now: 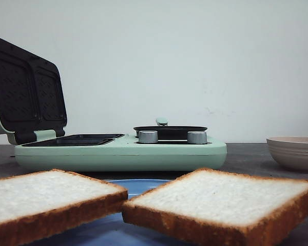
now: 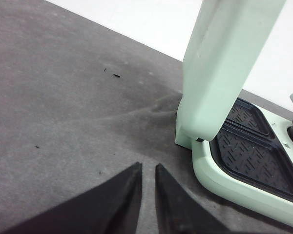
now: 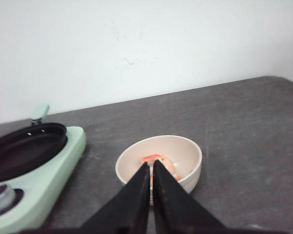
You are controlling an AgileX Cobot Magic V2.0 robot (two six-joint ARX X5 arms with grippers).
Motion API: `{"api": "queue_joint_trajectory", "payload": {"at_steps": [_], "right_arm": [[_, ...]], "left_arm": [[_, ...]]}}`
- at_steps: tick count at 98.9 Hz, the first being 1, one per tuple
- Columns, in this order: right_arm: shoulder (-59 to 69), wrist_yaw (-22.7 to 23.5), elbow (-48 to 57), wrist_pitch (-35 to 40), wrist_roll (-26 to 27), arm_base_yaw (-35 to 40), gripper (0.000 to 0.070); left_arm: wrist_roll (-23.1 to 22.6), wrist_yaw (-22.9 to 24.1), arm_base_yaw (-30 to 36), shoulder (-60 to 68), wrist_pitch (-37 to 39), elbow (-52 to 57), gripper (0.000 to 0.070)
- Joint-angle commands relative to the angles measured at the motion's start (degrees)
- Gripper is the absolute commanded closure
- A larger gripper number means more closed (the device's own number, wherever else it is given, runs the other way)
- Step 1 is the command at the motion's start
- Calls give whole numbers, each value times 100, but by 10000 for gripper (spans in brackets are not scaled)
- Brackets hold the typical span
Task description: Make breakfast with bread and shrimp
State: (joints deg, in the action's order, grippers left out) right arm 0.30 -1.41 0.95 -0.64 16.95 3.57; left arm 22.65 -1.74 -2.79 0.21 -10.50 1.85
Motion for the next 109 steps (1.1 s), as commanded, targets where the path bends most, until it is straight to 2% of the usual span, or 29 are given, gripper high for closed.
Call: {"api": "queue_joint_trajectory", "payload": {"at_steps": [1,17,23,32,37,51,63,75,84,96,102,109], "right_arm": [[-9,24,-20,-57,304,-4,700],[-9,295,-9,-63,693,-7,700],[-9,472,26,-79,916,-7,700],[-4,649,170,-74,1530,-7,700],[-2,730,297,-57,1652,-7,700],[125,973,793,-2,1532,-7,700],[455,1246,1416,376,1213,-7,700],[850,1534,2065,1012,739,-7,700],[1097,1565,2430,1425,461,-7,700],[1268,1878,2643,1528,299,-7,699],[1276,2098,2664,1528,308,-4,652],[1276,2339,2664,1541,332,-4,517]], "left_arm": [[129,-212,-13,-4,-2,-92,700],[374,-835,-15,-4,-7,-57,700],[389,-905,-13,-4,-20,-2,700],[520,-942,-15,0,-31,149,696],[553,-1010,-13,15,-44,273,695],[549,-1167,9,221,-190,739,694],[487,-1189,136,603,-433,1248,694],[68,-1180,372,1130,-671,1788,694],[-293,-1123,560,1576,-892,2190,694],[-463,-1073,750,2135,-1333,2682,687],[-459,-1075,824,2229,-1408,2817,638],[-461,-1080,885,2203,-1401,2857,575]]}}
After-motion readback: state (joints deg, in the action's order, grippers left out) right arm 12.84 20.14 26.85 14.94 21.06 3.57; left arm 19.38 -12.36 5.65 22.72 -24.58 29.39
